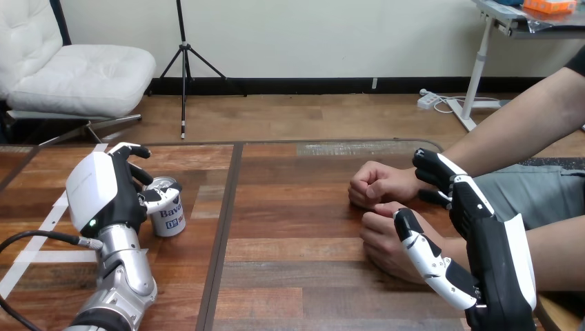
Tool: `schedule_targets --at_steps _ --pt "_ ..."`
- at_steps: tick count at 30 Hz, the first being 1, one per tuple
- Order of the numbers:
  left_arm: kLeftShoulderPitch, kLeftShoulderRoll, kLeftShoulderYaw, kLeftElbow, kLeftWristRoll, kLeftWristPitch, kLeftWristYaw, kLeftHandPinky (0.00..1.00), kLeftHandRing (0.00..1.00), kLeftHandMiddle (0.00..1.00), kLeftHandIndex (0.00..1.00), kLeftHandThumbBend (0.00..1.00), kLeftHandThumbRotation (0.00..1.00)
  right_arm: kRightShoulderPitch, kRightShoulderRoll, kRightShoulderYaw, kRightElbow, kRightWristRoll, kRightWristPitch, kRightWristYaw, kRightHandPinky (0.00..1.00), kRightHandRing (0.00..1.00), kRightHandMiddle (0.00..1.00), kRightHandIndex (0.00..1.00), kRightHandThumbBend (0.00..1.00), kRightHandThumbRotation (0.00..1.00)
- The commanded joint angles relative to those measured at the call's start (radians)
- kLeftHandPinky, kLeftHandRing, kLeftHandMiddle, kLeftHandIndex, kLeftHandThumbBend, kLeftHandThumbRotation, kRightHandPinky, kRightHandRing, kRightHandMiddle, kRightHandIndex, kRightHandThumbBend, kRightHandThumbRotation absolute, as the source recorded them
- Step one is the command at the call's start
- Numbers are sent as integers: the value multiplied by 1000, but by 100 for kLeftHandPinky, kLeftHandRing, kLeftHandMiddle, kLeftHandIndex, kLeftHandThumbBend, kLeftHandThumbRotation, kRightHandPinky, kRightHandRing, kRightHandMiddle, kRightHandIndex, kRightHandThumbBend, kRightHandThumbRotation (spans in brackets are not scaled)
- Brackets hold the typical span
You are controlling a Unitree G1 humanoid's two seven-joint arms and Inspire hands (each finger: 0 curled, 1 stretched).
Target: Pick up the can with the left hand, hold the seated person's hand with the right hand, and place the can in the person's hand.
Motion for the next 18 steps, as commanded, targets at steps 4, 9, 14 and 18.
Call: schedule_targets --at_steps 4,9,14,18 --pt "-43 5 -8 -8 9 -33 20 45 48 49 66 69 0 -37 2 5 -44 7 -16 2 78 85 85 84 51 42" --pt "-42 6 -5 -10 7 -41 17 47 49 50 67 70 0 -39 3 3 -43 -9 -15 -6 78 84 85 84 51 43" --pt "-41 7 -9 -13 12 -44 24 48 50 51 67 72 0 -42 5 5 -40 -5 -17 -4 78 85 85 83 51 43" --pt "-40 7 -10 -16 12 -46 26 49 52 53 67 73 0 -44 6 6 -37 -6 -18 -6 79 85 85 83 51 42"
